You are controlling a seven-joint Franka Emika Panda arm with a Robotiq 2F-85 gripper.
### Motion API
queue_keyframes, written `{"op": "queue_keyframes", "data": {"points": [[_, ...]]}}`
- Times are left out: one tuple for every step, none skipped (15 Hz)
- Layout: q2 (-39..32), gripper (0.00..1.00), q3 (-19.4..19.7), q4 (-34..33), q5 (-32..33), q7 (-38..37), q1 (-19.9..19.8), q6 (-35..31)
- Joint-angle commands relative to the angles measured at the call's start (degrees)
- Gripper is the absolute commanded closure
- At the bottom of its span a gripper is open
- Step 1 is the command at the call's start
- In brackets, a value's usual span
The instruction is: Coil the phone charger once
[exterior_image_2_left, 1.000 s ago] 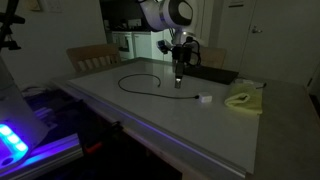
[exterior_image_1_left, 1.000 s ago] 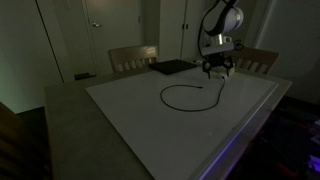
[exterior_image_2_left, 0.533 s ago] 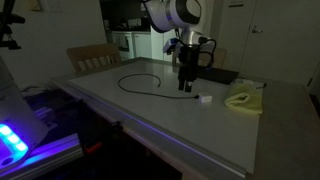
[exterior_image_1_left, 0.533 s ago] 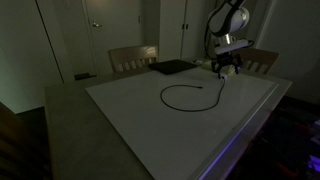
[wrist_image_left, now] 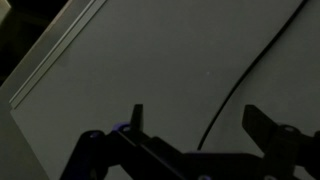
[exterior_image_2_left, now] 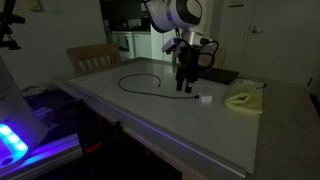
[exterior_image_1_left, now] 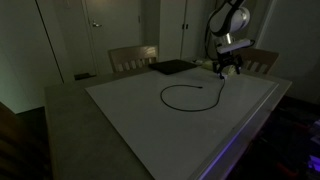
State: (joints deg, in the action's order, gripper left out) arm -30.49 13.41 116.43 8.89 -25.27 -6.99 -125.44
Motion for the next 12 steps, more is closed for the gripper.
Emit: {"op": "queue_keyframes", "data": {"points": [[0.44, 0.00, -0.32, -0.40, -1.54, 9.17, -2.58, 2.09], [0.58, 0.00, -0.32, -0.25, -1.26, 12.21, -3.36, 2.22], [0.42, 0.00, -0.51, -0.26, -0.79, 16.07, -4.28, 2.38], [0.23, 0.00, -0.68, -0.34, -0.26, 20.04, -5.17, 2.53], [0.22, 0.00, -0.87, -0.28, -0.10, 23.81, -6.10, 2.39], [0.13, 0.00, -1.11, -0.20, -0.08, 27.53, -7.05, 1.78], [0.18, 0.00, -1.43, -0.05, -0.78, 30.68, -8.07, 1.17], [0.29, 0.00, -1.75, 0.10, -1.97, 32.50, -8.89, 0.84], [0.44, 0.00, -2.26, 0.31, -3.83, 33.69, -9.82, 0.67], [0.45, 0.00, -2.43, 0.29, -6.09, 32.62, -10.21, 1.26], [0.65, 0.00, -2.69, 0.69, -8.52, 31.65, -10.62, 0.67], [0.83, 0.00, -2.59, 1.15, -10.73, 29.31, -10.48, -0.32]]}}
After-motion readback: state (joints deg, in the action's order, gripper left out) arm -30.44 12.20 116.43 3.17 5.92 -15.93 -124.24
